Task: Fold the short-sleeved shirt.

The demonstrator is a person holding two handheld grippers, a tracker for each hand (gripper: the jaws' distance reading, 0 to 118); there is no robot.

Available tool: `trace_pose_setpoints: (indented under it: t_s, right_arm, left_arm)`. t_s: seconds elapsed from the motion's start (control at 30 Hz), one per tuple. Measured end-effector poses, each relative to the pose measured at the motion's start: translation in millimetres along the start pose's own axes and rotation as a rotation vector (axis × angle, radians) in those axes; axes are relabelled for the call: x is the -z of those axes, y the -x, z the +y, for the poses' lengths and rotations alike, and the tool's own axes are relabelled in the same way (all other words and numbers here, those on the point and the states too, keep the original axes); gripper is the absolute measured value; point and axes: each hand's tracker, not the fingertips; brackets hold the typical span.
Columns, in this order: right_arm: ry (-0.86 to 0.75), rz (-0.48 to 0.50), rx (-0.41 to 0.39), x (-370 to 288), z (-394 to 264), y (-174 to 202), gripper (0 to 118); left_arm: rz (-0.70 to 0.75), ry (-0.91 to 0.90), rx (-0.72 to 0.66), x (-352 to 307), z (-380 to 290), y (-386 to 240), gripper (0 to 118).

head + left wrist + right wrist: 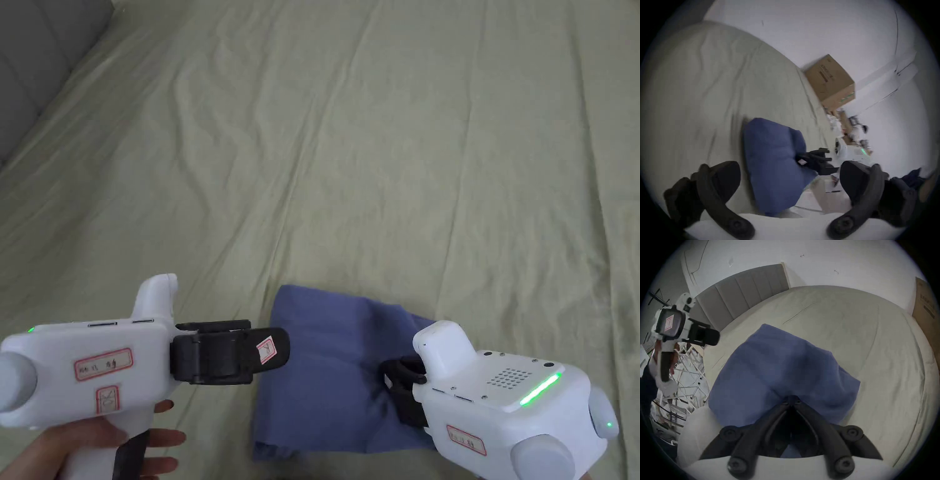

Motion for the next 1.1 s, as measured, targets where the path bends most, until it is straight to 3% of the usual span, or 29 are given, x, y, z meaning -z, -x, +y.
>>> trace_pose_setpoints:
  t_s: [0.1, 0.27, 0.37, 0.43, 0.5, 0.53, 0.57, 0.73, 0.93, 1.1]
  right_arm:
    - [0.0, 0.0, 0.003, 1, 0, 0, 0]
    - [-0.008, 0.022, 0.047, -1, -1, -5, 0]
    - [-0.007, 0.023, 0.038, 0, -1, -4, 0]
    - [-0.004, 0.023, 0.031, 1, 0, -4, 0]
    - [0.001, 0.023, 0.025, 2, 1, -6, 0]
    - [0.001, 0.025, 0.025, 2, 1, -6, 0]
    - [0.001, 0.021, 0.027, 3, 1, -8, 0]
    - [-0.006, 0.034, 0.042, 5, 2, -7, 0]
    - [-0.091, 0.027, 0.059, -20, 15, 4, 0]
    - [-0.184, 0.039, 0.069, -35, 34, 19, 0]
  left_arm:
    - [-0.139, 0.042, -0.106, 25, 9, 25, 118]
    - [-0.126, 0.214, -0.145, 74, 9, 56, 118]
    - [-0.32, 0.212, -0.152, 85, 13, 63, 118]
    - [-0.349, 0.215, -0.191, 91, 16, 79, 111]
    - [-0.321, 0.202, -0.169, 97, 11, 77, 96]
    - [-0.249, 0.195, -0.181, 100, 12, 83, 36]
    - [-0.273, 0.209, -0.261, 98, 10, 92, 30]
    - [-0.272, 0.208, -0.211, 93, 13, 84, 30]
    - [-0.124, 0.298, -0.049, 44, 49, 67, 30]
    - [0.146, 0.301, -0.028, -56, 93, 85, 30]
